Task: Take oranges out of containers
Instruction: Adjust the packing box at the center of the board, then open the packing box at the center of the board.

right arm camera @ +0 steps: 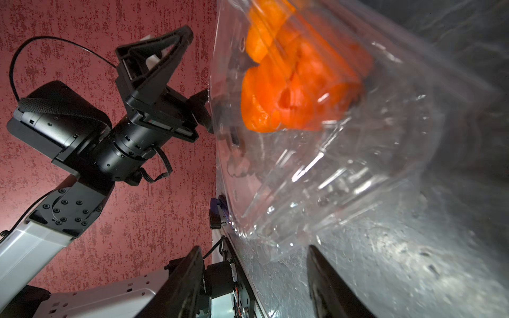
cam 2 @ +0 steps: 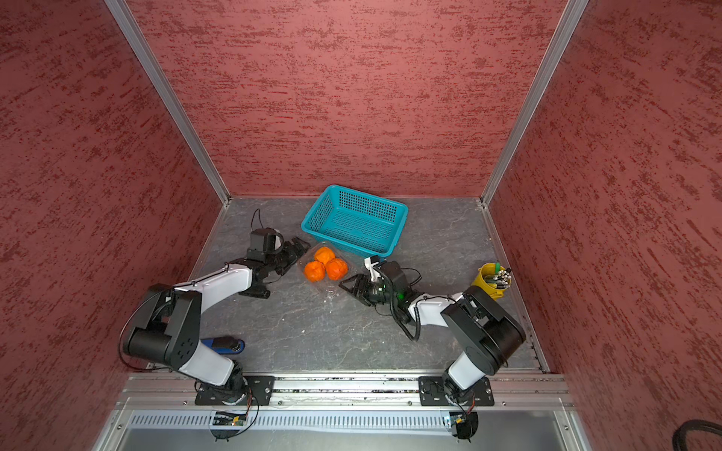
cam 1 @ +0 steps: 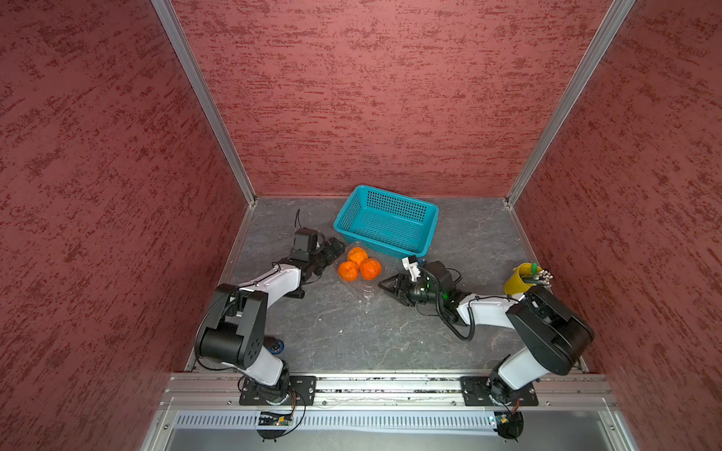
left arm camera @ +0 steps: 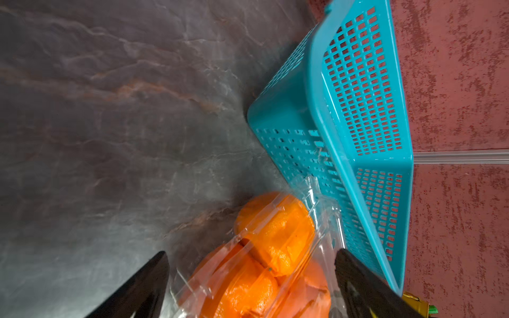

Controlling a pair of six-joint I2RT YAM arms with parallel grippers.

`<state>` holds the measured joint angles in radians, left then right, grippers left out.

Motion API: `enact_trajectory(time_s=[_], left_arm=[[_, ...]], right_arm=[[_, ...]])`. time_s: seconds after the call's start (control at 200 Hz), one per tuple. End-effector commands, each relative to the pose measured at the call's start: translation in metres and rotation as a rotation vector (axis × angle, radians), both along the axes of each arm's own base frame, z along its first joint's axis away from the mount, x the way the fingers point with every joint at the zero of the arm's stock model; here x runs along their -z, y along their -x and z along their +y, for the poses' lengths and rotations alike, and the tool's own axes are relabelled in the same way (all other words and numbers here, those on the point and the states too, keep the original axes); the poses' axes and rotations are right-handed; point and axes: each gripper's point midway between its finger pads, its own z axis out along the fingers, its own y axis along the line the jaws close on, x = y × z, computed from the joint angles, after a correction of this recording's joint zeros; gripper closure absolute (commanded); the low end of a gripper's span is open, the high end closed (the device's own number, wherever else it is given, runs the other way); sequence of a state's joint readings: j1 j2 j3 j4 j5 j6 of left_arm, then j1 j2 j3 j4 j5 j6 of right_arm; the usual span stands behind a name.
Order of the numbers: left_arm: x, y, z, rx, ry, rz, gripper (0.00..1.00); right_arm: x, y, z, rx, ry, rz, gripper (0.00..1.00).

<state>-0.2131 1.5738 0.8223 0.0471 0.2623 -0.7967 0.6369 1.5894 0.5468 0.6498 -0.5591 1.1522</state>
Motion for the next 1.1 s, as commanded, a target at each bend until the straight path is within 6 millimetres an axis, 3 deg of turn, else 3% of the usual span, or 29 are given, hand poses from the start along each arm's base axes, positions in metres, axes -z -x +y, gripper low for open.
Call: enact_trajectory(time_s=[0.0,0.205,0.426,0.486,0.822,1.097], left_arm=[[0.002,0.004,-0.017,0.065,0.018,-0.013,0.13],[0.008,0.048,-0.035,0.106,-0.005,0.023,0.21],[0.014,0.101,-0.027,0.081,-0.041,0.072,0.23],[0.017,0.110,-0.024,0.071,-0.048,0.079,0.23],[0.022,0.112,-0.021,0.057,-0.063,0.102,0.23],[0.027,0.110,-0.022,0.058,-0.067,0.115,0.22]], right_arm=[[-0.002,-0.004,-0.004,0.030,-0.005,0.000,0.39],[-0.007,-0.001,-0.007,0.031,-0.007,-0.006,0.39],[-0.001,0.008,-0.028,0.068,0.023,0.003,0.37],[-0.008,0.009,-0.035,0.082,0.021,-0.017,0.37],[-0.001,0.001,-0.060,0.106,0.100,-0.017,0.37],[-0.003,0.001,-0.046,0.051,0.045,-0.011,0.43]])
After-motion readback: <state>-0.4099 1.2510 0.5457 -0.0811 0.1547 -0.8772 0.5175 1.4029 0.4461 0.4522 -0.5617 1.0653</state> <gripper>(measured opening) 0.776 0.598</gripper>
